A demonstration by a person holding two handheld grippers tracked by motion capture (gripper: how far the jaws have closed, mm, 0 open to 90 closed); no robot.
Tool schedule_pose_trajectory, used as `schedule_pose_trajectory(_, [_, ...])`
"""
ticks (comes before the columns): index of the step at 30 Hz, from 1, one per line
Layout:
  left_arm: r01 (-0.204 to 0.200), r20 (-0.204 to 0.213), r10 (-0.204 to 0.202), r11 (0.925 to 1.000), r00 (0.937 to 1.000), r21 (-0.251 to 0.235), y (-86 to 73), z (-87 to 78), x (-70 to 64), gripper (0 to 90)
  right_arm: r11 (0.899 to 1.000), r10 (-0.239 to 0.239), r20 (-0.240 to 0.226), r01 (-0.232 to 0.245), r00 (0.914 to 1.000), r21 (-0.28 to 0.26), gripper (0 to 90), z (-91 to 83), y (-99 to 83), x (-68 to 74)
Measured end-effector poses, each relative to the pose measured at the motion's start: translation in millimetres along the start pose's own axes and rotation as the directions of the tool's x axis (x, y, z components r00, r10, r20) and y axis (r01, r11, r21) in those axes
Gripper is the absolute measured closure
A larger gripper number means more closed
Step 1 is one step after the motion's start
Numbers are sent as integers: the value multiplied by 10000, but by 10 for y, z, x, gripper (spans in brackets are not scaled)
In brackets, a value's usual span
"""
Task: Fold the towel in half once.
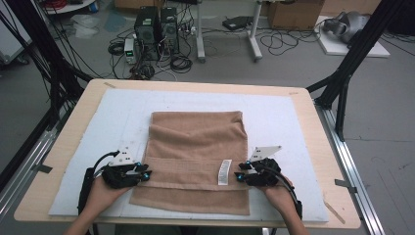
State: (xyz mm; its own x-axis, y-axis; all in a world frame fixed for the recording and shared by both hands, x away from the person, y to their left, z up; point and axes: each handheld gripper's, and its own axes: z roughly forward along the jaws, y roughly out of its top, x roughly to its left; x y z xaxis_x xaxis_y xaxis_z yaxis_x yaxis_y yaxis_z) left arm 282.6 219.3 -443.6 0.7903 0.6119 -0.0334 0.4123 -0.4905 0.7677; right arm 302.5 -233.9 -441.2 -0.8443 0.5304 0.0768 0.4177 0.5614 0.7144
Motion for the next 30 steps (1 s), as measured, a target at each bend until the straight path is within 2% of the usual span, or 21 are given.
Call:
schedule_pose_trajectory(2, [-15,20,15,10000,10000,48,15,-1,4,828,10000,25,-132,-25,9999,-34,799,3,6,-15])
schedule_pose_trajectory(5, [-141,-17,141,9999,9999,61,34,-27,-12,862,9999,-99,-195,100,9998,57,842,-10,40,1])
schedule_pose_trajectory(7, [-121,14,121,9999,9999,-102,41,-73,-22,865,9997,-237,-225,238,9995,39,848,-47,58,23])
schedule_pose_trajectory(12, [-128,64,132,9980,9999,-613,88,-257,-45,866,9984,-445,-275,434,9986,-363,850,-199,112,122])
schedule_pose_trajectory(16, [-302,40,307,9963,9995,-807,130,-403,-107,866,9959,-744,-350,725,9966,-533,849,-316,175,239])
schedule_pose_trajectory(20, [-347,98,357,9956,9993,-871,99,-512,-161,866,9941,-912,-468,882,9947,-631,848,-413,191,343])
schedule_pose_trajectory(23, [-365,127,377,9960,9992,-815,34,-543,-216,866,9931,-1019,-640,978,9927,-640,846,-452,171,421])
schedule_pose_trajectory(26, [-227,384,248,9983,9990,-540,-61,-488,-244,854,9943,-1051,-823,1034,9910,-255,828,-396,132,439])
schedule_pose_trajectory(28, [-127,377,141,9992,9992,-376,-112,-456,-243,809,9961,-883,-945,872,9916,-162,778,-344,92,415])
schedule_pose_trajectory(30, [53,374,-36,9990,9993,-454,-156,-445,-229,759,9968,-786,-982,767,9921,-230,719,-330,72,403])
